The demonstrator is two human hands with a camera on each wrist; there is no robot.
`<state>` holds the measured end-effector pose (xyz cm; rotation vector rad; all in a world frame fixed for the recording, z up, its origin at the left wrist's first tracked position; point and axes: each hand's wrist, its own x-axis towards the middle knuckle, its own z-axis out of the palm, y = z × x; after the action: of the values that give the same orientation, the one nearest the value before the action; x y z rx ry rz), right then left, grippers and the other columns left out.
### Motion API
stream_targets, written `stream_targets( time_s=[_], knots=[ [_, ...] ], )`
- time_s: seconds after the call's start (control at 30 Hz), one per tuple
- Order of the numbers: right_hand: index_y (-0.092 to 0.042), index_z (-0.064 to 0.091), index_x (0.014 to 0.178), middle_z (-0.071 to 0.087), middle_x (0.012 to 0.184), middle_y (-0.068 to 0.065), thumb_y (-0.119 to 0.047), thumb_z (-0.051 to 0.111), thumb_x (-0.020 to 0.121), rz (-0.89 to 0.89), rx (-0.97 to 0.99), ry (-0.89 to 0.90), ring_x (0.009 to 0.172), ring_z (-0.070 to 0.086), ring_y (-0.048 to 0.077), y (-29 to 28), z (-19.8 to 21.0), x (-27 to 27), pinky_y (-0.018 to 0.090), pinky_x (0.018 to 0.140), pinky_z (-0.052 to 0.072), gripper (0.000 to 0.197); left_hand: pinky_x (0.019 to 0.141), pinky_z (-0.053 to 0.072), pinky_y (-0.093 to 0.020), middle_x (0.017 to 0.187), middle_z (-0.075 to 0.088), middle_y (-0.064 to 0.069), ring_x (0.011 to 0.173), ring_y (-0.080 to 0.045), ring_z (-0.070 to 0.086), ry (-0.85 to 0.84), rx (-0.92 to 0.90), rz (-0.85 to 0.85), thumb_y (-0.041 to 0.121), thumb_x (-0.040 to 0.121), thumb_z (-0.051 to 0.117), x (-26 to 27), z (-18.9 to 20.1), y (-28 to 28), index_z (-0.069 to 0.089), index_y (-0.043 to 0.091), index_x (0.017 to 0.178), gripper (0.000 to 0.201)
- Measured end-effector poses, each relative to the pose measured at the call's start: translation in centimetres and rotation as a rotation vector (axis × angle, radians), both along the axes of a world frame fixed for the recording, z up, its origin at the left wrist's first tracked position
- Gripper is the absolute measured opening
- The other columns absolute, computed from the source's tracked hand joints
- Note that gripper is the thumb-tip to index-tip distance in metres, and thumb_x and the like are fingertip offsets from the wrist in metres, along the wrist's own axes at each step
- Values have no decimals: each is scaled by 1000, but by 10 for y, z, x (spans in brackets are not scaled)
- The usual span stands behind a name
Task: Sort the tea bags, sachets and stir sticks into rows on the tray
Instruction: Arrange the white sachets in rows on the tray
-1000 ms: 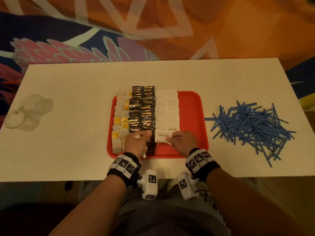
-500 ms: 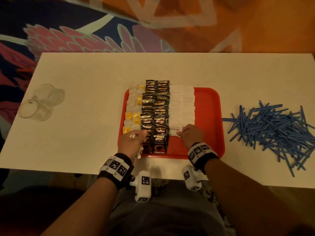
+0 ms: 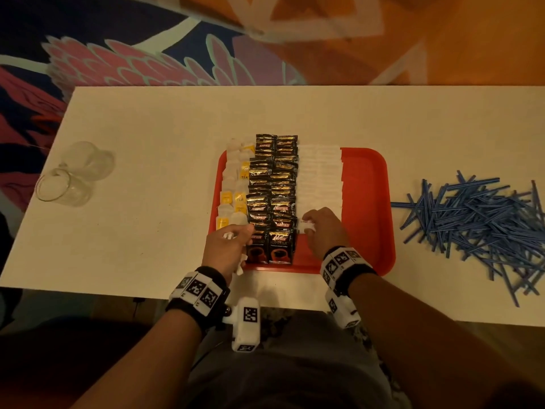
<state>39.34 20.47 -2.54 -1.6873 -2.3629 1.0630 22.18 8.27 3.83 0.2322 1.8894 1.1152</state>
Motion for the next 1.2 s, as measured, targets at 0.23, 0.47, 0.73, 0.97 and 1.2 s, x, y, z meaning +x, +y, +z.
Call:
stream_targets(
  time_s=[0.23,0.47,0.73,0.97,1.2],
  knots=[
    [-24,64,110,56,109,-4,-13,69,87,-95,-2,93,92,58,11,-1,13,7,23,79,48,26,36,33,-19,66,62,-1,43,-10,46,-160,0,-40,48,97,56,5,10,11,68,8,91,41],
    [-24,70,85,67,81,-10,-19,77,81,-119,-189,452,69,59,-3,1,76,14,7,61,43,9,35,30,-17,61,61,-8,41,-17,43,-346,-5,-119,66,97,35,38,32,40,60,11,87,61],
    [-19,74,91,72,79,-8,-19,84,74,24,-245,543,77,69,14,0,123,36,19,71,55,20,35,33,-18,63,62,-11,41,-17,48,-308,25,-311,73,92,31,74,56,60,69,9,90,74],
    [-18,69,81,72,80,-1,-14,66,90,-56,-139,515,68,63,0,5,139,53,14,64,47,9,38,26,-19,64,58,-7,43,-13,42,-346,103,-377,83,84,26,89,74,62,63,11,84,81],
    [-23,60,81,70,66,-3,-17,58,96,-173,-153,587,70,70,16,11,151,54,41,69,55,16,36,28,-18,61,57,-5,40,-11,42,-217,228,-285,73,93,27,96,88,66,67,8,95,76]
  ],
)
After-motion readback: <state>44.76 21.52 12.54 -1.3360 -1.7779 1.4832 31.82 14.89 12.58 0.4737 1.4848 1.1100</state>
